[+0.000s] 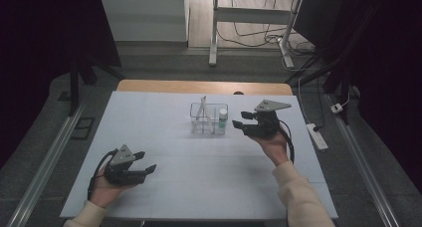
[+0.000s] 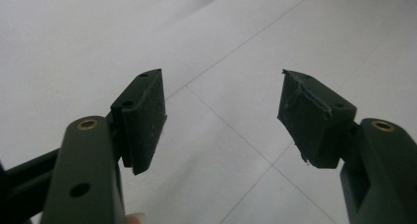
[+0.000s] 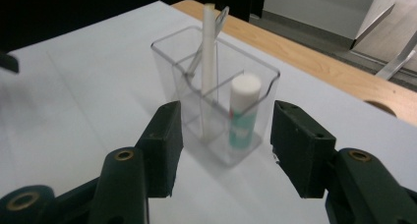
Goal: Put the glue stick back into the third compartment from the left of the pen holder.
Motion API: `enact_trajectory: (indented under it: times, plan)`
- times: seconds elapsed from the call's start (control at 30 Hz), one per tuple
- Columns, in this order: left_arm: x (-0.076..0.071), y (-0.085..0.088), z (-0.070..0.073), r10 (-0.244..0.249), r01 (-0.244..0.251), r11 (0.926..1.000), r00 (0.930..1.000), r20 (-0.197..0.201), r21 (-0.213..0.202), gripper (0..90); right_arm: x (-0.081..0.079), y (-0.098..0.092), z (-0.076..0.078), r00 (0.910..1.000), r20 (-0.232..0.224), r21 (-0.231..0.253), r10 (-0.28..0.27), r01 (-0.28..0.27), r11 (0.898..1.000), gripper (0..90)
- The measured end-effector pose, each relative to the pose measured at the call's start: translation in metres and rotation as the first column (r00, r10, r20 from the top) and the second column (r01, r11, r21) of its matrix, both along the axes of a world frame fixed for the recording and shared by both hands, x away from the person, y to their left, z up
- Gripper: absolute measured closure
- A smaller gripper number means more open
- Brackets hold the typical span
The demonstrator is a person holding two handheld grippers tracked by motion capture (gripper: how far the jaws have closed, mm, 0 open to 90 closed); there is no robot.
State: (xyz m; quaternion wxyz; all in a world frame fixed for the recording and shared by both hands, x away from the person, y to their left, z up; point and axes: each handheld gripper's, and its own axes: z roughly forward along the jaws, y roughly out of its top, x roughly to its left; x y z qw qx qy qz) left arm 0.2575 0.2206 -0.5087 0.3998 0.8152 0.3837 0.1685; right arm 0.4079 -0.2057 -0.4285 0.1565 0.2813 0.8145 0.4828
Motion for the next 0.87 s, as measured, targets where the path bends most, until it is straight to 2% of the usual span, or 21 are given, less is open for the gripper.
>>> enact_trajectory:
  times: [0.23, 0.57, 0.7, 0.87]
  plan:
    - [0.000, 0.002, 0.000, 0.005, -0.005, 1.0000, 1.0000, -0.002, -0.007, 34.2, -0.029, -0.028, -0.010, 0.9998, -0.002, -0.032, 0.021, -0.021, 0.999, 44.5]
    - [0.002, 0.003, 0.001, 0.010, -0.010, 0.9997, 0.9999, -0.009, -0.023, 33.9, -0.066, -0.070, -0.033, 0.9999, -0.008, -0.042, 0.007, -0.008, 0.999, 43.6]
    - [0.002, 0.002, 0.002, 0.008, -0.008, 0.9997, 0.9999, -0.012, -0.024, 33.6, -0.072, -0.079, -0.040, 0.9999, -0.013, -0.044, -0.001, 0.000, 0.999, 43.2]
    - [0.002, 0.002, 0.003, 0.010, -0.010, 0.9996, 0.9999, -0.008, -0.027, 33.3, -0.072, -0.078, -0.044, 0.9999, -0.009, -0.050, 0.006, -0.006, 0.999, 42.2]
